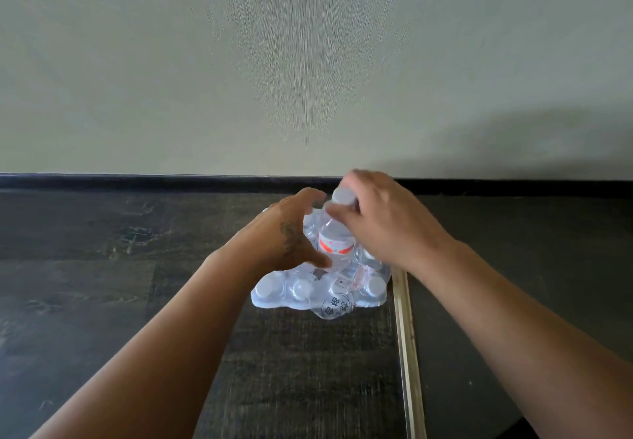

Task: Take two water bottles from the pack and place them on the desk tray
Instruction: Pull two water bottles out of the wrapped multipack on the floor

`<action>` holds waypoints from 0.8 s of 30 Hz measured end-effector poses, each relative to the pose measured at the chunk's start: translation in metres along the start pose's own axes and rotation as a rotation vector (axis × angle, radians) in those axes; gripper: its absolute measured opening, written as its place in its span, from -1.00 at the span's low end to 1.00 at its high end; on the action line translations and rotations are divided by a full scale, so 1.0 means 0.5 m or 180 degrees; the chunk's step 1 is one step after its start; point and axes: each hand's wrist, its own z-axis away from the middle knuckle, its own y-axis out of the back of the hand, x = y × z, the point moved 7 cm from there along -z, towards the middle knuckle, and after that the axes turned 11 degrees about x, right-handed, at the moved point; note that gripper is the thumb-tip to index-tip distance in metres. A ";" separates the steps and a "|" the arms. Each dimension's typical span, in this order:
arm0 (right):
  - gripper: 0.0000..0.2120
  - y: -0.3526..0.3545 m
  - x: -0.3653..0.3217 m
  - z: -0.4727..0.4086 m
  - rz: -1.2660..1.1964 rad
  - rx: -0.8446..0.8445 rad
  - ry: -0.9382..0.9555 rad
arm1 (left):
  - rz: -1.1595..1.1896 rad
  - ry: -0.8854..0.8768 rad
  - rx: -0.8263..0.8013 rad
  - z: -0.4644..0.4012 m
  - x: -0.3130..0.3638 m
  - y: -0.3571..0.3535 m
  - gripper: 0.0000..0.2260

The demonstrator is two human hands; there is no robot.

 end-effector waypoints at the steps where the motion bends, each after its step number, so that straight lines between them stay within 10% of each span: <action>1: -0.67 0.022 -0.004 -0.009 -0.0129 0.0126 -0.0047 | 0.0187 0.0023 -0.0070 0.000 0.006 0.002 -0.09; 24: -0.51 0.141 0.027 -0.067 -0.2034 0.1457 -0.0692 | 0.1452 -0.0165 -0.0084 -0.010 0.034 0.054 -0.46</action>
